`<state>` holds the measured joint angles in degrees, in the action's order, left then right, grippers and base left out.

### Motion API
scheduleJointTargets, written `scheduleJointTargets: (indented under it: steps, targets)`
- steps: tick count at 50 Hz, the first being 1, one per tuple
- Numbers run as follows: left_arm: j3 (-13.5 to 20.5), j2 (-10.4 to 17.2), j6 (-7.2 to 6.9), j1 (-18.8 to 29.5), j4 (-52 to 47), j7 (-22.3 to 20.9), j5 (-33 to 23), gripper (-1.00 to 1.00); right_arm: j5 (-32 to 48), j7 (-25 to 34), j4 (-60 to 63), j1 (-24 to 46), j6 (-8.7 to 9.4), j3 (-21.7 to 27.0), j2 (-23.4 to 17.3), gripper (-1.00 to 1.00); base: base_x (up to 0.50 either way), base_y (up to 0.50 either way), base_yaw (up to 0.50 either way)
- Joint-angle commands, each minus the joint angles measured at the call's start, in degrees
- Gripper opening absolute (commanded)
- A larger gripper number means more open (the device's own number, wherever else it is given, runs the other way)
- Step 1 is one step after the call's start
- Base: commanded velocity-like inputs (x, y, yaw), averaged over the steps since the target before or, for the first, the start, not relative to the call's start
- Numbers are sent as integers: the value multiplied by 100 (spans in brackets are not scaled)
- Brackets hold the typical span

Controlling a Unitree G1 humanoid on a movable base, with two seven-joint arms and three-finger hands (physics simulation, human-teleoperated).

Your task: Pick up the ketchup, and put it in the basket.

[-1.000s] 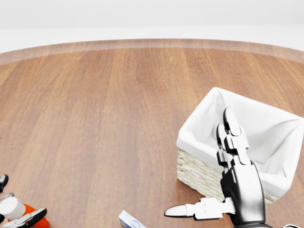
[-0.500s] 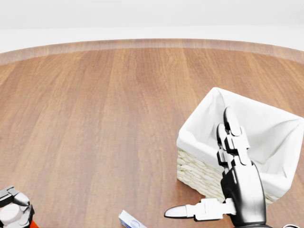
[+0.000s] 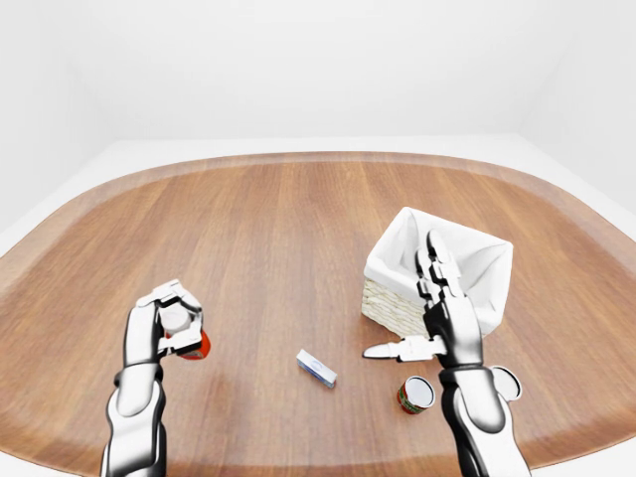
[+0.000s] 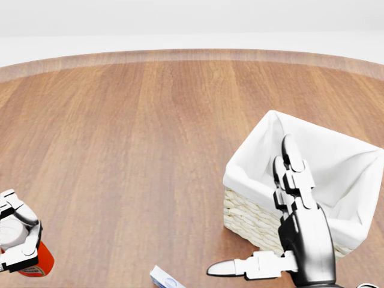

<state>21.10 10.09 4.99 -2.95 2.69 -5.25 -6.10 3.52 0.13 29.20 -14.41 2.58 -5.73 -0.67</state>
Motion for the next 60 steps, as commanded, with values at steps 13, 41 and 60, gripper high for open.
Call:
scheduleJointTargets:
  steps: [13,41,60]
  targets:
    - [-655,-178,-937,738,-1903,116,-249,-93,-11,6,21,-12,9,-16,-4,100,0,0,0]
    - [-2128,-761,-999,1988,-1976,420,-830,-92,20,-36,-21,-26,-39,-66,-15,100,0,0,0]
    - [-2852,-1572,-999,2547,-1141,694,-947,-93,22,-25,37,-31,-7,-32,-3,100,0,0,0]
